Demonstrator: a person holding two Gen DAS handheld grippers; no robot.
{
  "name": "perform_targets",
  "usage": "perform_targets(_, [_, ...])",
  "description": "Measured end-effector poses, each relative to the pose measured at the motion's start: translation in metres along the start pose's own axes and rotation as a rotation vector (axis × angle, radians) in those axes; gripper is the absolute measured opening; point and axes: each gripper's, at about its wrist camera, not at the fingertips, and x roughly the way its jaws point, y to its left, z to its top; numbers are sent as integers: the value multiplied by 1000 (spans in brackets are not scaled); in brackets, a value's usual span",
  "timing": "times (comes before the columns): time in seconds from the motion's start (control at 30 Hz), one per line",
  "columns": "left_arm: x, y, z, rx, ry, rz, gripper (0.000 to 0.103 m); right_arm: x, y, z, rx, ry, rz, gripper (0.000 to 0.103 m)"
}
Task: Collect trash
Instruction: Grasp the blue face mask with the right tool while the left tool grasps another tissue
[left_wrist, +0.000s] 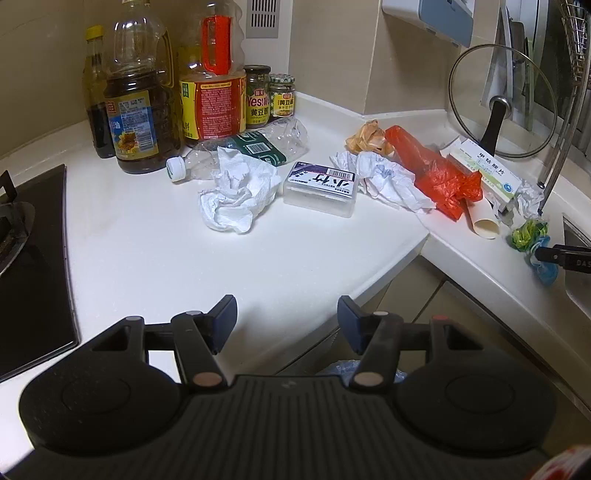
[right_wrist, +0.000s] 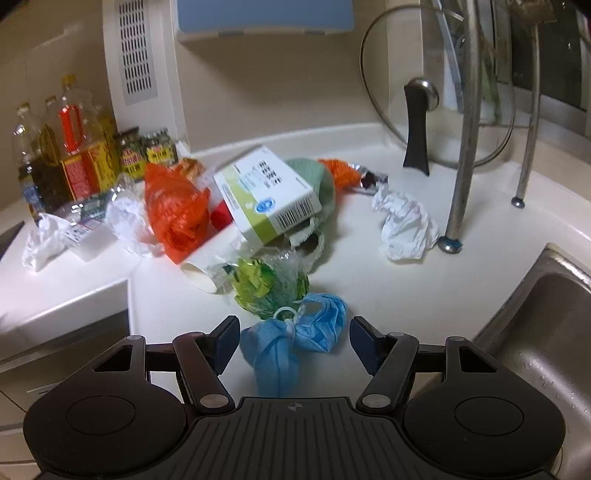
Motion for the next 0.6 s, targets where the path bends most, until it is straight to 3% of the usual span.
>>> perform_targets(0.2, [6,-1,3,6,4,-10,57,8,5,-6,-59,-3,-36,65])
perform_targets(0.33, [10,-2,5,7,7,-12,57,8,5,-9,-53,9,-33,35])
perform_targets(0.6, [18,-7,11,22,7,-33,57,-4,0,-11,3,-8,-43,23])
